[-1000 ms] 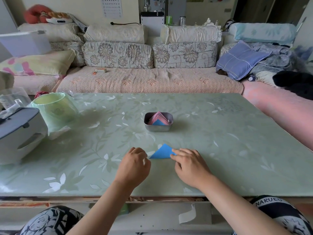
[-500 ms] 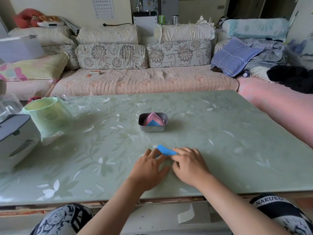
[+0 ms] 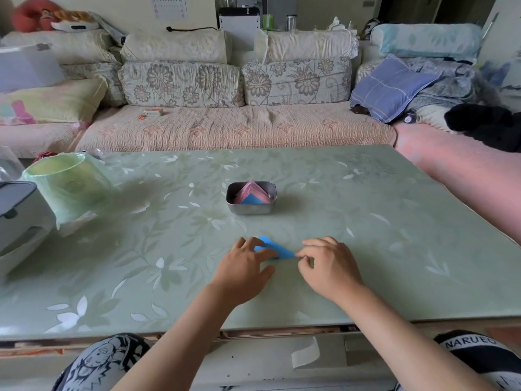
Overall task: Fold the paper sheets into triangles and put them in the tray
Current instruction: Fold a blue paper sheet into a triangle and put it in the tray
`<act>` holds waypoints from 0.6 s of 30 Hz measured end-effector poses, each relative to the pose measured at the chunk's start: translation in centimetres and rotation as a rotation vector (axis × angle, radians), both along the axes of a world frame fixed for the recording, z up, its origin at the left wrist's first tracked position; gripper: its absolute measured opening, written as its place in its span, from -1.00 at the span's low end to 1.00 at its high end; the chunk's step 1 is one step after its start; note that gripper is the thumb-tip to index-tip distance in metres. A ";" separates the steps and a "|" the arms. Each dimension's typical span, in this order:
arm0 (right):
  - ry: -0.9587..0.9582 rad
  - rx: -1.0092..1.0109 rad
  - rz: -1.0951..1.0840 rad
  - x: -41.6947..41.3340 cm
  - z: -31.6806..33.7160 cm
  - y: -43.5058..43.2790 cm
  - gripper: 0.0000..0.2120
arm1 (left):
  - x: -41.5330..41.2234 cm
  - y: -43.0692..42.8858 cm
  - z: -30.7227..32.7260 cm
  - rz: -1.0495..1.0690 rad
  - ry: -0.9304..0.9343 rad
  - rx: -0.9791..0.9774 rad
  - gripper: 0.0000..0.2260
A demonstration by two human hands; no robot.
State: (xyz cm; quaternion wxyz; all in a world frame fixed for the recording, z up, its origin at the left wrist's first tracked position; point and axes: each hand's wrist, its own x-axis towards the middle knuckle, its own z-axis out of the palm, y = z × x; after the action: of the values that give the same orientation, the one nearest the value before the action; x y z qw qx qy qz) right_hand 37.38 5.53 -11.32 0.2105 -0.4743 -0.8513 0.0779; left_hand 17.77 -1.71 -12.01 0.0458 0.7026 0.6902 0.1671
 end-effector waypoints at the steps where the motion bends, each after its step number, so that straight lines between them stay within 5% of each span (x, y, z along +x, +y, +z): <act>1: 0.027 -0.002 0.006 0.1 0.0 0.3 -0.81 | -0.2 0.2 -0.1 -0.003 -0.027 -0.002 -0.67; 9: -0.037 -0.107 0.098 -0.7 0.8 2.2 -0.66 | -1.5 2.3 0.9 -0.032 -0.118 -0.006 -0.56; 18: -0.021 -0.339 0.035 -2.4 2.1 3.1 -0.77 | -2.7 3.5 1.5 -0.088 -0.066 -0.066 -0.50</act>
State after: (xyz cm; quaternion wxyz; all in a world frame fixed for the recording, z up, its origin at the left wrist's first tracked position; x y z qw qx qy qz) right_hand 34.97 8.65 -9.25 0.1170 -0.4891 -0.8362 0.2189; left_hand 15.11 1.81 -10.50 0.0991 0.7245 0.6619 0.1650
